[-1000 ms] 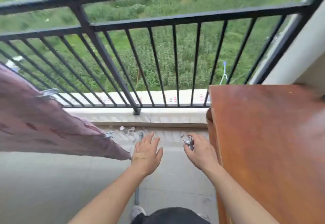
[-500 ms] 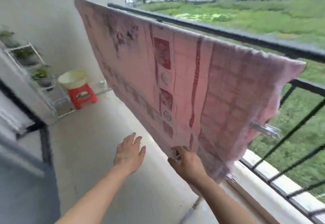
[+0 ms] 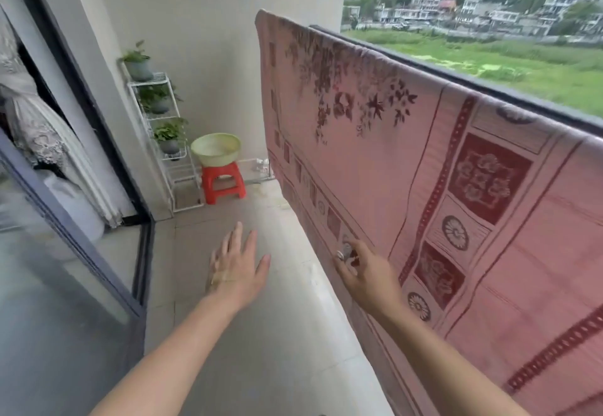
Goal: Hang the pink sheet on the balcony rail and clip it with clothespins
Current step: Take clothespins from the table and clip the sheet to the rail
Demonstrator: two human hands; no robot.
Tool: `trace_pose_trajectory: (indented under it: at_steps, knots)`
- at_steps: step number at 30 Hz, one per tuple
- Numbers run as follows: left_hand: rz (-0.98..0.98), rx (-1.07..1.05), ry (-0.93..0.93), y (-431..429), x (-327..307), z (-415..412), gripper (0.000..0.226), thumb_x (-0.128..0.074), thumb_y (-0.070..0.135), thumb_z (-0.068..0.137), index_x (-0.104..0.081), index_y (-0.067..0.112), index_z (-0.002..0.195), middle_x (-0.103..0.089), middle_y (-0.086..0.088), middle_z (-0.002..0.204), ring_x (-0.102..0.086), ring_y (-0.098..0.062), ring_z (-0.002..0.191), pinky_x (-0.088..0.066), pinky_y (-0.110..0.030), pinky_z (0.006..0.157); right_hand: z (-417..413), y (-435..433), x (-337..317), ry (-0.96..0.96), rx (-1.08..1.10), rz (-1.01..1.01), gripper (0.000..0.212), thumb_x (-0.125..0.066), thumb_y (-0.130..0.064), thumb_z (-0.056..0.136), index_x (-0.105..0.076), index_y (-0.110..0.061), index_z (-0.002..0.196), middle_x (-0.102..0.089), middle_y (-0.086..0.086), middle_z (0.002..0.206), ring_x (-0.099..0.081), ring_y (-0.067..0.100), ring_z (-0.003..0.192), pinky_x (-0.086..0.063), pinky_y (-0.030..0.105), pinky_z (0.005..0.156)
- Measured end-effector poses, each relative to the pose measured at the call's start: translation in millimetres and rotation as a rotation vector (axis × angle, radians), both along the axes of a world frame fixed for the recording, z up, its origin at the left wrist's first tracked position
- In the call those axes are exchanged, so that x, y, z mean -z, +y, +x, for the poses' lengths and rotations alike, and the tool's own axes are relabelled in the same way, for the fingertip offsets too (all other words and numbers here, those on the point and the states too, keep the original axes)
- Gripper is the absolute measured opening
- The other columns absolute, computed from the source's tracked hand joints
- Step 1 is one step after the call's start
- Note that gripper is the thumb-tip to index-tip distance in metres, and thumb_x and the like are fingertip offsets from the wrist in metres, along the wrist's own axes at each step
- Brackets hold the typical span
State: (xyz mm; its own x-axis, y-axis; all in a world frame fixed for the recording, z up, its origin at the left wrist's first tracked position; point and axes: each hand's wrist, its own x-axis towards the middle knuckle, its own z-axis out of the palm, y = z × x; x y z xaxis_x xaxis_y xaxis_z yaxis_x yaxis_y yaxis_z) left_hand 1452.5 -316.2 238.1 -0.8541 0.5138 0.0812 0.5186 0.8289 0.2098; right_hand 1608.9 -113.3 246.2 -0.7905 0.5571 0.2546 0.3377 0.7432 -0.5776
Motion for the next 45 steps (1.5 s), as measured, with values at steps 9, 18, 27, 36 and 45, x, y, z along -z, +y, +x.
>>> trace_pose_trajectory:
  at_steps: [9, 18, 27, 36, 45]
  knots:
    - [-0.073, 0.005, 0.15, 77.3, -26.1, -243.8, 0.068, -0.022, 0.06, 0.095, -0.012, 0.027, 0.154, 0.004, -0.005, 0.163, -0.004, -0.025, 0.149, -0.011, -0.048, 0.119, -268.5, 79.3, 4.0, 0.164, -0.01, -0.043, 0.026, -0.062, -0.044, 0.089, -0.059, -0.032, 0.112, -0.052, -0.023, 0.085, -0.052, 0.0, 0.077, -0.036, 0.025, 0.061]
    - [-0.047, -0.14, 0.174, 68.1, -51.1, -442.7, 0.068, -0.019, 0.063, 0.095, -0.013, 0.029, 0.154, 0.0, -0.003, 0.163, -0.007, -0.024, 0.149, -0.014, -0.048, 0.117, -526.6, 101.5, -30.1, 0.113, -0.192, 0.051, 0.029, -0.059, -0.044, 0.091, -0.059, -0.027, 0.115, -0.061, -0.015, 0.1, -0.061, 0.011, 0.095, -0.043, 0.028, 0.069]
    - [0.0, -0.191, 0.163, 95.1, -26.9, -693.6, 0.071, -0.015, 0.065, 0.094, -0.018, 0.026, 0.153, -0.004, -0.007, 0.163, -0.014, -0.028, 0.147, -0.02, -0.05, 0.116, -780.8, 139.8, 0.9, 0.079, -0.29, 0.203, 0.039, -0.06, -0.048, 0.091, -0.061, -0.023, 0.12, -0.066, -0.002, 0.11, -0.063, 0.023, 0.1, -0.042, 0.03, 0.068]
    - [-0.024, -0.065, 0.114, 176.3, -46.7, -935.2, 0.067, -0.023, 0.061, 0.095, -0.019, 0.026, 0.152, -0.004, -0.007, 0.163, -0.012, -0.028, 0.148, -0.017, -0.05, 0.117, -999.2, 214.0, -14.7, 0.052, -0.168, 0.144, 0.039, -0.06, -0.049, 0.089, -0.06, -0.027, 0.12, -0.066, -0.005, 0.107, -0.066, 0.02, 0.092, -0.046, 0.029, 0.067]
    - [-0.043, 0.024, -0.024, 322.3, 1.1, -1102.3, 0.068, -0.024, 0.061, 0.096, -0.015, 0.027, 0.153, 0.0, -0.005, 0.163, -0.01, -0.026, 0.148, -0.016, -0.049, 0.117, -1157.1, 338.5, 17.3, 0.004, -0.119, -0.085, 0.033, -0.06, -0.041, 0.092, -0.06, -0.026, 0.121, -0.063, -0.008, 0.11, -0.062, 0.012, 0.094, -0.048, 0.029, 0.079]
